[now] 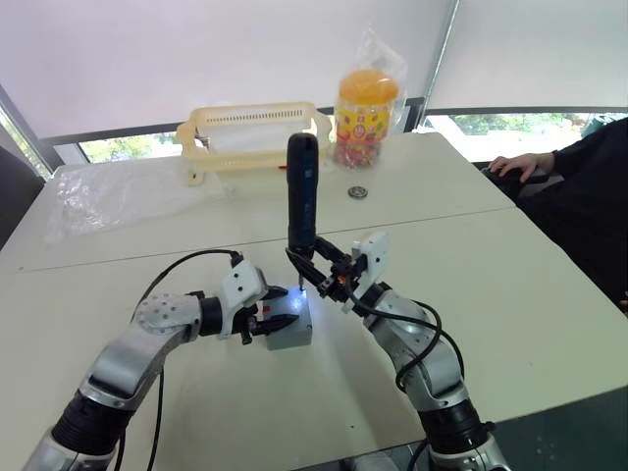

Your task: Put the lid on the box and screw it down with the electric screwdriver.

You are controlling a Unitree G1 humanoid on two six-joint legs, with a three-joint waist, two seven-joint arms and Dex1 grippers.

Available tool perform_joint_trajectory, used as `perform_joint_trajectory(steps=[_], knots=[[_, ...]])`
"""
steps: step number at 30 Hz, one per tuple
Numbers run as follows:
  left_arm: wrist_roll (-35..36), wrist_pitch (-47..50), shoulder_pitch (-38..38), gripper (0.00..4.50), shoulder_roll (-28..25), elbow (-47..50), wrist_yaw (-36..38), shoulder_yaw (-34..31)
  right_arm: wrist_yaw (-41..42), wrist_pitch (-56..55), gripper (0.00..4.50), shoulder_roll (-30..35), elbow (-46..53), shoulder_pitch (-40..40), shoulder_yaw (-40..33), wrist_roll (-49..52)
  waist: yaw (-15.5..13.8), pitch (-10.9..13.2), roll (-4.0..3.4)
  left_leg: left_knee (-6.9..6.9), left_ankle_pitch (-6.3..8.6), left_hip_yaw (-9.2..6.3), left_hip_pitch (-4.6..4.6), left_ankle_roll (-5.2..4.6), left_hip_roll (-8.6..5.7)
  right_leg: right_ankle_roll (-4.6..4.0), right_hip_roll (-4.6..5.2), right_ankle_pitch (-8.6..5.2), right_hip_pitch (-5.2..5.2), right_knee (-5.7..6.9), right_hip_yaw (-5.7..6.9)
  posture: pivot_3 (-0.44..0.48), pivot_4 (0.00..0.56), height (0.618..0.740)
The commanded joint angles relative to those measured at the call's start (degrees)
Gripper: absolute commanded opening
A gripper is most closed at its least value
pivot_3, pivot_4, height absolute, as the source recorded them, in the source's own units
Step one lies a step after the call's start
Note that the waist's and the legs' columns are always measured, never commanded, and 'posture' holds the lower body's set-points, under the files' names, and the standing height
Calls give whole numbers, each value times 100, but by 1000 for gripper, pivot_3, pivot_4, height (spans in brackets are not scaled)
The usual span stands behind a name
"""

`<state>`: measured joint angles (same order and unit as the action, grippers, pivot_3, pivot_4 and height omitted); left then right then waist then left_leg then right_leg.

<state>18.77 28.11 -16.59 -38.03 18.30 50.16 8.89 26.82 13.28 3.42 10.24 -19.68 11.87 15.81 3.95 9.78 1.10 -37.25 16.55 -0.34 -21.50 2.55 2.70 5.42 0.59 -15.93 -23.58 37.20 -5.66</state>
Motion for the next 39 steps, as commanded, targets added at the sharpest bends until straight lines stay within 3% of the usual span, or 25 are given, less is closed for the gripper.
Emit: perform_joint_trajectory(steps=[1, 39], knots=[[-186, 81, 99, 2569, -51, -110, -19, 134, 3, -242, 1695, -13, 81, -61, -42, -58, 0, 0, 0, 0, 0, 0, 0, 0, 0, 0, 0, 0, 0, 0, 0, 0, 150, 740], [-203, 33, 79, 2569, -59, -163, 11, 204, -184, 2, 1695, -17, 610, -275, -187, 272, -9, 0, 0, -1, 0, 0, 0, 0, 0, 0, 1, 0, 1, 0, 0, 0, 150, 740]])
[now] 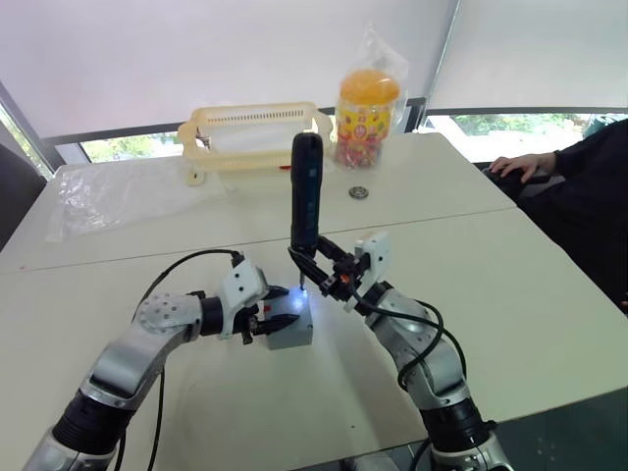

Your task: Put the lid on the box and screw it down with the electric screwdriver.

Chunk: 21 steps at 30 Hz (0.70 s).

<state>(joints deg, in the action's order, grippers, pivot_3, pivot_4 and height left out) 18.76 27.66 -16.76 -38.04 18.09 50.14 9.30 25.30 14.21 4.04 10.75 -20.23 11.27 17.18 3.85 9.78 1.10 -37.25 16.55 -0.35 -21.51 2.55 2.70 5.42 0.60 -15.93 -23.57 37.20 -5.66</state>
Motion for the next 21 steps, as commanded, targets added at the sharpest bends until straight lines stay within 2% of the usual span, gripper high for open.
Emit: perform_joint_trajectory(steps=[1, 21], knots=[[-203, 78, 96, 2569, -58, -143, 14, 163, -41, -71, 1695, -86, 587, -227, -126, 145, 4, 0, 0, 0, 0, 0, 0, 0, 0, 0, 0, 0, 0, 0, 0, 0, 150, 740], [-204, 90, 167, 2569, -65, -74, -18, 164, -35, -26, 1695, -100, 504, -42, -51, 80, 7, 0, 0, 1, 0, 0, 1, 0, 0, 2, 0, 1, 0, 0, 0, 0, 150, 740]])
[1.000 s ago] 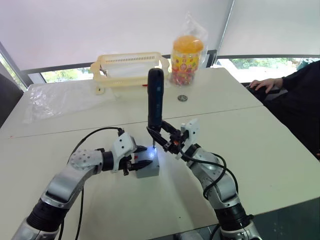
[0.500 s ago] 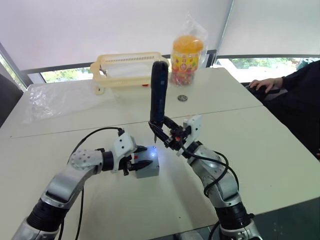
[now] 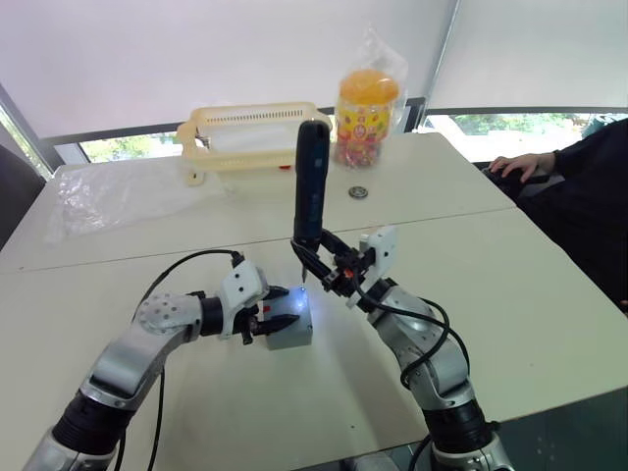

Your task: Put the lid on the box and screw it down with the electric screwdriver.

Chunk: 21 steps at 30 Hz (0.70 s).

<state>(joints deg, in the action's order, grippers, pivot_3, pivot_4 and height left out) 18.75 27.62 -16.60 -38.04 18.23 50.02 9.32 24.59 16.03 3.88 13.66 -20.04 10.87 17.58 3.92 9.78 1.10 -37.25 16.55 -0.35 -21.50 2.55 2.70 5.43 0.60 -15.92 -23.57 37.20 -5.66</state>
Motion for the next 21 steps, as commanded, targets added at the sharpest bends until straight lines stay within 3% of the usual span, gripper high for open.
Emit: perform_joint_trajectory(steps=[1, 21], knots=[[-200, 97, 161, 2569, -67, -77, -9, 159, 40, -220, 1695, -81, 197, -57, -6, 30, 0, 0, 0, 0, 0, 0, 0, 0, 0, 0, 0, 0, 0, 0, 0, 0, 150, 740], [-208, 98, 163, 2569, -68, -66, -21, 162, 90, -516, 1695, -174, -169, 74, 54, -141, 1, 0, 0, 0, 0, 0, 0, 0, 0, 1, 0, 1, 0, 0, 0, 0, 150, 740]])
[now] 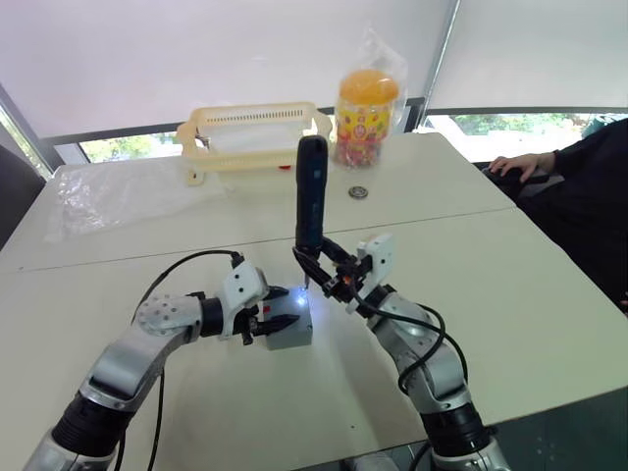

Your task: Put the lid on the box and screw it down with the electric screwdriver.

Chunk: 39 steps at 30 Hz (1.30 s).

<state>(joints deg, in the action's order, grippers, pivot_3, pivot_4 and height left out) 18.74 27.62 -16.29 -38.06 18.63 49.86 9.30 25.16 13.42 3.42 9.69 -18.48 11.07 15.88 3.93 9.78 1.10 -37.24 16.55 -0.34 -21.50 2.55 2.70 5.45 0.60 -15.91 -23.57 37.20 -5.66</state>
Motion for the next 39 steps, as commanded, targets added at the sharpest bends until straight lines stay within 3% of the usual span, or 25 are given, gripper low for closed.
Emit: perform_joint_trajectory(steps=[1, 21, 39], knots=[[-210, 97, 134, 2569, -69, -104, -5, 167, 33, -254, 1695, -132, 235, -90, 33, 31, 0, 0, 0, 0, 0, 0, 0, 0, 0, 0, 0, 0, 0, 0, 0, 0, 150, 740], [-208, 49, 85, 2569, -27, -188, 9, 204, -63, 27, 1695, -99, 768, -262, 21, 134, -3, 0, 0, 0, 0, 0, 0, 0, 0, 5, 0, 3, 0, 0, 0, 0, 150, 740], [-209, 58, 109, 2569, -54, -178, -3, 178, -30, -91, 1695, -124, 502, -100, 72, 55, -1, 0, 0, 0, 0, 0, 0, 0, 0, 5, 0, 3, 0, 0, 0, 0, 150, 740]])
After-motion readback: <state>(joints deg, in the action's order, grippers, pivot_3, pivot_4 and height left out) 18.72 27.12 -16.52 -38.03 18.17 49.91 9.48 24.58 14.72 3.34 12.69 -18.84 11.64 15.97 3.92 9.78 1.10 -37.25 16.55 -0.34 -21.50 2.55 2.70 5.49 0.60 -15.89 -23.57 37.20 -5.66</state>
